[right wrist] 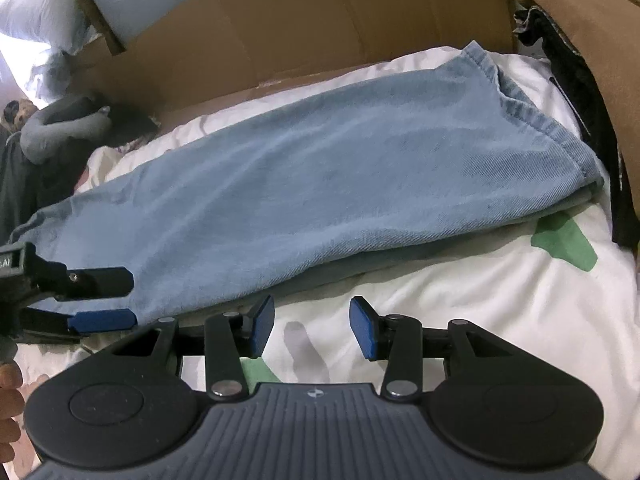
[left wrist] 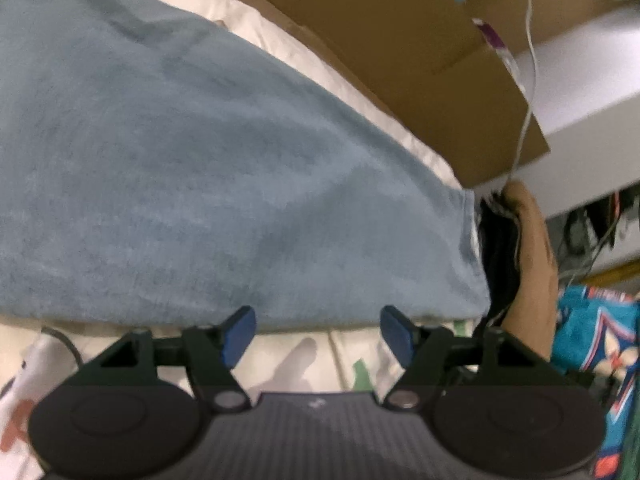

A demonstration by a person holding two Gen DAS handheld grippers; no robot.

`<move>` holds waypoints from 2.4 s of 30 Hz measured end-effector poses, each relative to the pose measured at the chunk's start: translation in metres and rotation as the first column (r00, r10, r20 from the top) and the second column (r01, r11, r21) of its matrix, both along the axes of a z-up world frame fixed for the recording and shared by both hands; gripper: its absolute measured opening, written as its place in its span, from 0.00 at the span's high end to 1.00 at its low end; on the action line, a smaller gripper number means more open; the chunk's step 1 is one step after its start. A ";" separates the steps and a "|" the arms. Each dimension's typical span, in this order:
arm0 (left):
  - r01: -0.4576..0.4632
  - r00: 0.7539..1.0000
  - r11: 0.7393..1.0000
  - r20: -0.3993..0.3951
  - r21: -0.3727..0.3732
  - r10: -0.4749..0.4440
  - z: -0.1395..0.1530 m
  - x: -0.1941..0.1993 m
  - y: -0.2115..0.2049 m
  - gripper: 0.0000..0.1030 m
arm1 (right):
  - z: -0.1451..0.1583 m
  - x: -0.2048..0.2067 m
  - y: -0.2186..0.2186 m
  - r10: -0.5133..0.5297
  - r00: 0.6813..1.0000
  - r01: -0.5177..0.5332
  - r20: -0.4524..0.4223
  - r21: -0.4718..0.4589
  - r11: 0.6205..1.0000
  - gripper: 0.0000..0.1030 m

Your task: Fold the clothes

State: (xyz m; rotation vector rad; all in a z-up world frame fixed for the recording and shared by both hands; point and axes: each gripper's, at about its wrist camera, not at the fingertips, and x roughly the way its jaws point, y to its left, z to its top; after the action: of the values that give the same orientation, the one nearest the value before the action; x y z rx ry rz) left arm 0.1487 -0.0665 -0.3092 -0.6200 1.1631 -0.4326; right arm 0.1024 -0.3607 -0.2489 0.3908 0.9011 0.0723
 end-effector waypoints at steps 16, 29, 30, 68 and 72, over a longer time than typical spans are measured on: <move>-0.128 0.988 0.992 -0.093 -0.007 0.126 -0.023 0.004 0.003 0.37 | 0.003 -0.005 -0.002 -0.005 1.000 0.005 0.001 0.006 1.000 0.53; -0.195 0.973 0.971 -0.154 -0.136 0.173 -0.018 0.014 0.009 0.96 | 0.002 -0.012 0.006 0.026 0.999 -0.025 0.029 -0.029 0.999 0.53; -0.197 0.973 0.970 -0.147 -0.144 0.176 -0.015 0.016 0.010 0.96 | 0.003 -0.012 0.008 0.027 0.999 -0.026 0.039 -0.034 0.999 0.53; -0.391 0.914 0.914 -0.160 -0.103 0.373 -0.026 -0.012 0.104 0.45 | -0.009 0.010 0.101 0.247 0.969 -0.242 -0.008 -0.236 0.941 0.47; -0.456 0.886 0.880 -0.154 -0.131 0.436 -0.030 -0.024 0.134 0.45 | -0.010 0.010 0.130 0.330 0.943 -0.326 -0.041 -0.313 0.892 0.40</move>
State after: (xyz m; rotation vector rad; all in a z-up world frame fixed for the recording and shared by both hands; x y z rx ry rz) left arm 0.1244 0.0675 -0.3388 -1.0448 1.0614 -0.0931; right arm 0.1125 -0.2309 -0.2594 -0.0653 0.9403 0.2381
